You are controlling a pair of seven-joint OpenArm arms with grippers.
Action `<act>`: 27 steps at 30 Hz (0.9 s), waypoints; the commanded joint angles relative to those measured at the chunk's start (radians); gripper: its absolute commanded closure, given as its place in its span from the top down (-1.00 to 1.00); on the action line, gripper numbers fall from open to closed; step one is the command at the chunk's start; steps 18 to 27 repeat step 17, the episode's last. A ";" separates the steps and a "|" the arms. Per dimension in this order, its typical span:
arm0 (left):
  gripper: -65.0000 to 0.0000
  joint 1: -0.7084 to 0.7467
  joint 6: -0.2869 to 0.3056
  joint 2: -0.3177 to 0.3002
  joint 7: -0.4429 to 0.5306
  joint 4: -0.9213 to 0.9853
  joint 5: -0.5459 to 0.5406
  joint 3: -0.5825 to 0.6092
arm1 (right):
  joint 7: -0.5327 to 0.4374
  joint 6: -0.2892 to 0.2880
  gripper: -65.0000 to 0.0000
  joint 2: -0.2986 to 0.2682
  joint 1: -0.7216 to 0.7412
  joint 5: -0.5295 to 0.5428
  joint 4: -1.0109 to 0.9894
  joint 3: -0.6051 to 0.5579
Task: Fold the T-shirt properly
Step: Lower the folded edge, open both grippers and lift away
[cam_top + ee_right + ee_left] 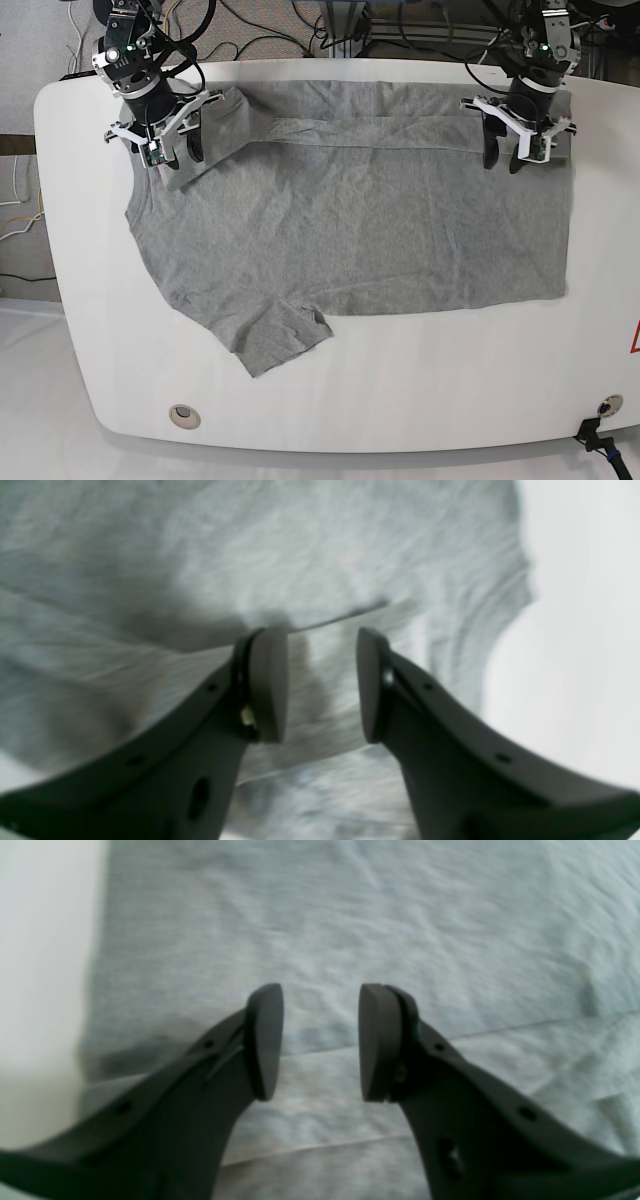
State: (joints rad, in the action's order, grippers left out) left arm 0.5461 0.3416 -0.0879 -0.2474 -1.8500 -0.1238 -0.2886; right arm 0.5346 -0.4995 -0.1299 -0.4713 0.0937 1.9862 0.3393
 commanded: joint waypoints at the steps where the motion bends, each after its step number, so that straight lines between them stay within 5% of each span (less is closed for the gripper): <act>1: -0.28 -0.001 -0.003 0.029 0.023 -0.018 0.031 -0.004 | -0.057 0.019 -0.38 0.016 0.001 -0.041 0.012 -0.027; 5: -0.28 -0.025 -0.003 0.060 0.047 -0.021 0.043 -0.004 | -0.077 0.019 -0.54 0.043 0.024 -0.059 0.012 -0.030; 27: -0.28 -0.056 0.000 0.058 0.056 -0.026 0.043 -0.002 | -0.078 0.020 -0.53 0.043 0.065 -0.056 0.012 -0.032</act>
